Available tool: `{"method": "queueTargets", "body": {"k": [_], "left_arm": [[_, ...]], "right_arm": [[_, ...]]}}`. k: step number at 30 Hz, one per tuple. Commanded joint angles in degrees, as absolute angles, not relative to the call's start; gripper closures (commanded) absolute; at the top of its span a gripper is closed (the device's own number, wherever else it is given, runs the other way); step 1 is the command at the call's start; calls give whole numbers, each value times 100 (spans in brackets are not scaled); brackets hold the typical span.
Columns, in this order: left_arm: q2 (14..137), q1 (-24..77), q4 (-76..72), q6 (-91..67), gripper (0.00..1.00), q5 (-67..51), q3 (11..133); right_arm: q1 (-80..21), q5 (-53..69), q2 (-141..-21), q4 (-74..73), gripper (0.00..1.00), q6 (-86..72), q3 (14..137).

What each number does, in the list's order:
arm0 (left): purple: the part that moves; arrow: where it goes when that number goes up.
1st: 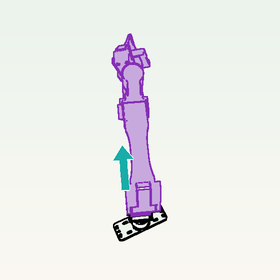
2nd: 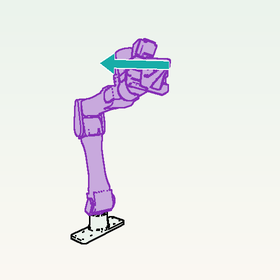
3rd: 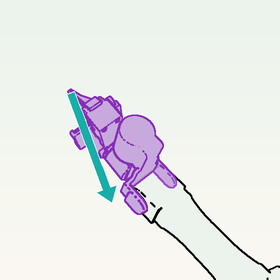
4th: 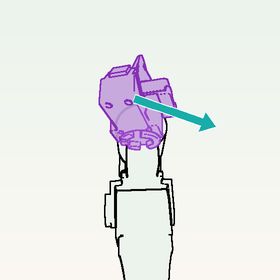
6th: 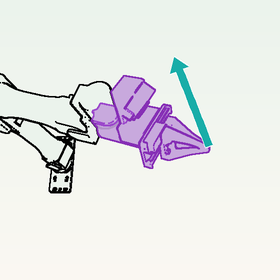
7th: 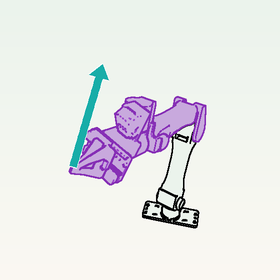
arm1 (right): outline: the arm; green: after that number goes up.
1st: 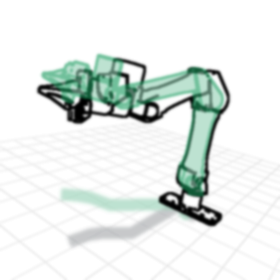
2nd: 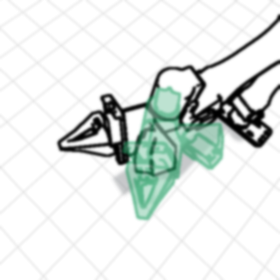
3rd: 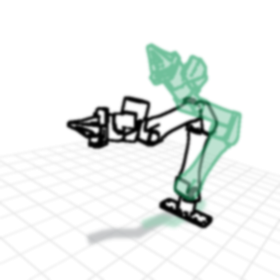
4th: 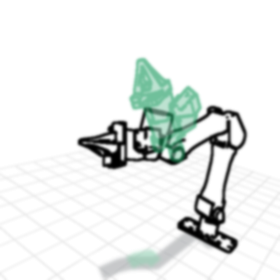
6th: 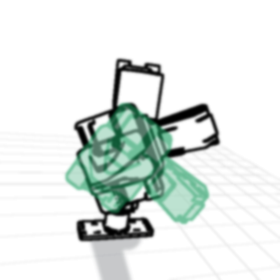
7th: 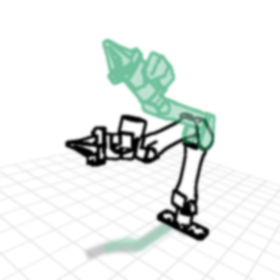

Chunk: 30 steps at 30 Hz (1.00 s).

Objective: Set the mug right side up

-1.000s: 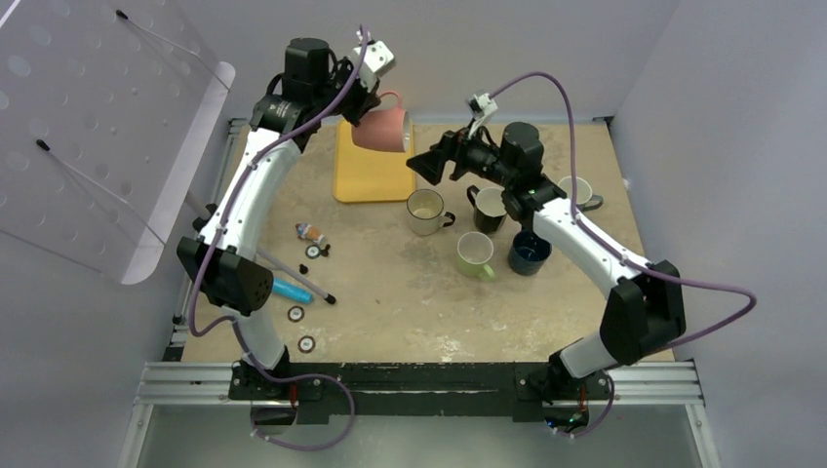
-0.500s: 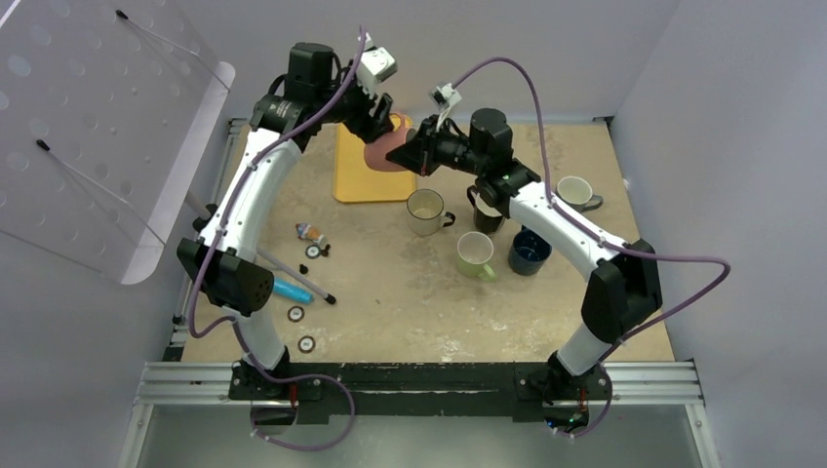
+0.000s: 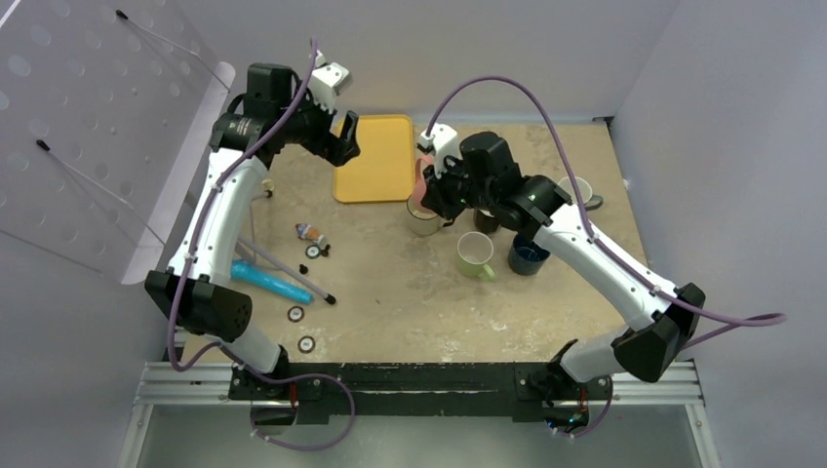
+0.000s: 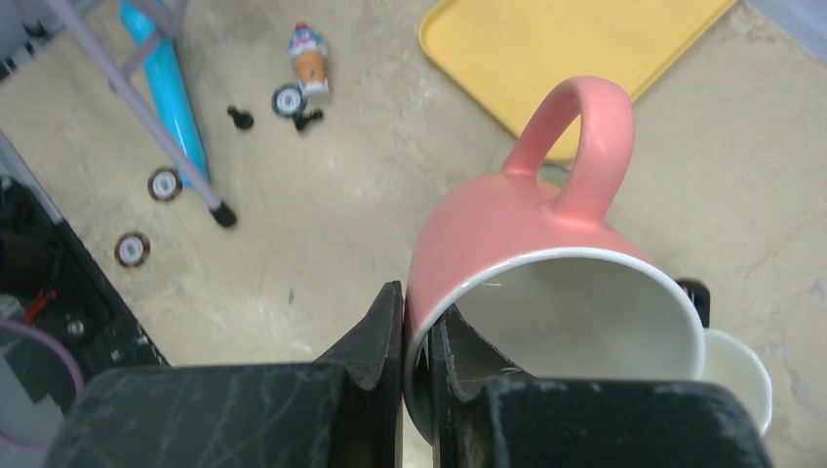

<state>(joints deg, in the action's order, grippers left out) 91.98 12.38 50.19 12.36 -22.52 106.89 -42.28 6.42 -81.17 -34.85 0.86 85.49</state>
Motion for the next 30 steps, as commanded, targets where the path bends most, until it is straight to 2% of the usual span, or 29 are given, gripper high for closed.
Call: {"method": "queueTargets", "body": {"k": [1,5,12,20,21,22,25,27,30], "left_arm": [[8478,1239,4515,1150,0,-1394,9411],[7729,1239,3550,1036,0,-1083,7912],[7336,1240,3325,923,0,-1184,7043],[6921,1239,3010,1115,0,-734,6080],[6825,1239,2928,1129,0,-707,5929],[6742,1239,2852,1140,0,-704,5804],[6557,1244,2638,1096,0,-730,5516],[6515,1242,2628,1012,0,-555,5469],[6420,1239,2867,835,0,-231,5539]], "right_arm": [[-4911,271,-8279,-4277,100,315,8539],[-5112,62,-8647,-4088,100,61,8110],[-5186,53,-9289,-3778,100,-155,7736],[-5186,191,-9731,-3182,100,-219,7318],[-5181,193,-9776,-3174,98,-232,7321],[-5185,187,-9796,-3177,89,-248,7326],[-5187,127,-9645,-3211,49,-300,7336],[-5188,23,-9387,-3241,31,-323,7346],[-5178,-345,-8661,-3078,16,-494,7245]]}}
